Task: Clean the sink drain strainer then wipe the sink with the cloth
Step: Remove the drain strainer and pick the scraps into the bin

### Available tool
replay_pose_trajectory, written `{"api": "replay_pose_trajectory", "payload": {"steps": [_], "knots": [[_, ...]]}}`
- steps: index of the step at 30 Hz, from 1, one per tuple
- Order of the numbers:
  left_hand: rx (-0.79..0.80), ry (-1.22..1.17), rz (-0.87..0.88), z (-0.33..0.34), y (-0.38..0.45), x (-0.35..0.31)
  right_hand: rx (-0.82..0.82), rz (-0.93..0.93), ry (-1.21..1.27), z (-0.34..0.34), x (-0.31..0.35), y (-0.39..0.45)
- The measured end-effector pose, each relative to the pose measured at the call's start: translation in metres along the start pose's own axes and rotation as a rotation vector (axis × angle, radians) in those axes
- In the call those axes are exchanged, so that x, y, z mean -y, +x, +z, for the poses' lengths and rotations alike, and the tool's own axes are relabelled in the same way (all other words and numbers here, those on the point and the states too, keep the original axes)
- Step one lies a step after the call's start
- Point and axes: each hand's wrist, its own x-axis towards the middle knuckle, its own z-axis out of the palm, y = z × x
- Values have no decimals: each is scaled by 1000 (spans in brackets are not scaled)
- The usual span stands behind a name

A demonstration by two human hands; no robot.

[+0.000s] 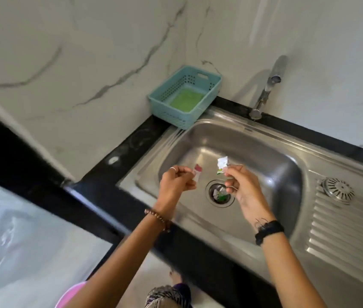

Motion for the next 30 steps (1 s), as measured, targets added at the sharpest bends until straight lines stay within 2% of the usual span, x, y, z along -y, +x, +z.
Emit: {"api": "replay_pose_trajectory", "payload": {"steps": [8,17,23,27,30], "knots": [[-236,-200,43,-94,-150,21,318,-15,-224,72,-45,-135],[-723,-354,-51,-223,-267,89,731,178,-579,174,-174,-202],[-909,-436,-217,-286,-295,162,816,281,-775,216,-273,-214],[-964,-446,-386,-341,-267,247,761,297,-909,236,-373,-196],[-1066,-445,-490,-377,-236,316,703,293,-1024,250,-453,-179]]}}
